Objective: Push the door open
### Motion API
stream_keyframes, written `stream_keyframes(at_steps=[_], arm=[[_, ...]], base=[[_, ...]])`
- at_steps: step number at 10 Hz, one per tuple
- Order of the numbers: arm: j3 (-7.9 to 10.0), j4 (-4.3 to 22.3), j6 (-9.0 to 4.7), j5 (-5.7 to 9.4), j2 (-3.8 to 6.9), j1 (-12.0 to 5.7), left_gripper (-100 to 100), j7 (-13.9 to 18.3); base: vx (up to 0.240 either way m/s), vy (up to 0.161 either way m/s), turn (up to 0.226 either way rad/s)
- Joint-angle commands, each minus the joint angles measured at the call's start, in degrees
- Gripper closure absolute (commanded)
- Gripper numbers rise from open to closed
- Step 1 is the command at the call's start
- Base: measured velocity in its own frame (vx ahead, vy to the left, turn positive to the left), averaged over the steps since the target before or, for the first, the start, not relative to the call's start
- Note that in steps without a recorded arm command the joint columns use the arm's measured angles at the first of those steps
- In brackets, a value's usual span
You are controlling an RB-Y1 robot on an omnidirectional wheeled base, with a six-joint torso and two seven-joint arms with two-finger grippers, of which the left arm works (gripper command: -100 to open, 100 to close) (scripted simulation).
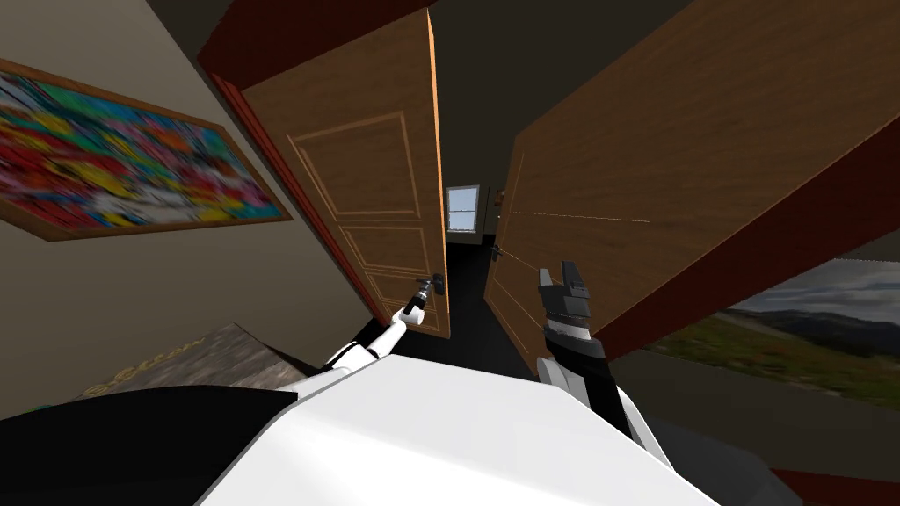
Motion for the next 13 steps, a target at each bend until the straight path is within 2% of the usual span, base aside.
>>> stream_keyframes(at_steps=[1, 2, 6, 8, 11, 13], arm=[[0.95, 1.68, -1.09, 0.07, 0.13, -1.65, 100, -0.06], [2.25, 2.36, -1.17, 0.06, -0.36, -2.04, 100, -0.92], [5.21, 3.92, -1.33, 0.04, -1.47, -2.92, 100, -2.88], [6.28, 4.49, -1.39, 0.03, -1.86, -3.23, 100, -3.58], [6.81, 4.77, -1.42, 0.03, -2.06, -3.39, 100, -3.94], [8.46, 5.64, -1.51, 0.01, -2.68, -3.88, 100, -5.02]], base=[[0.131, -0.050, 0.040], [0.160, -0.076, 0.070], [0.158, -0.066, 0.074], [0.132, -0.071, 0.054], [0.051, -0.023, 0.025], [0.092, -0.070, 0.075]])
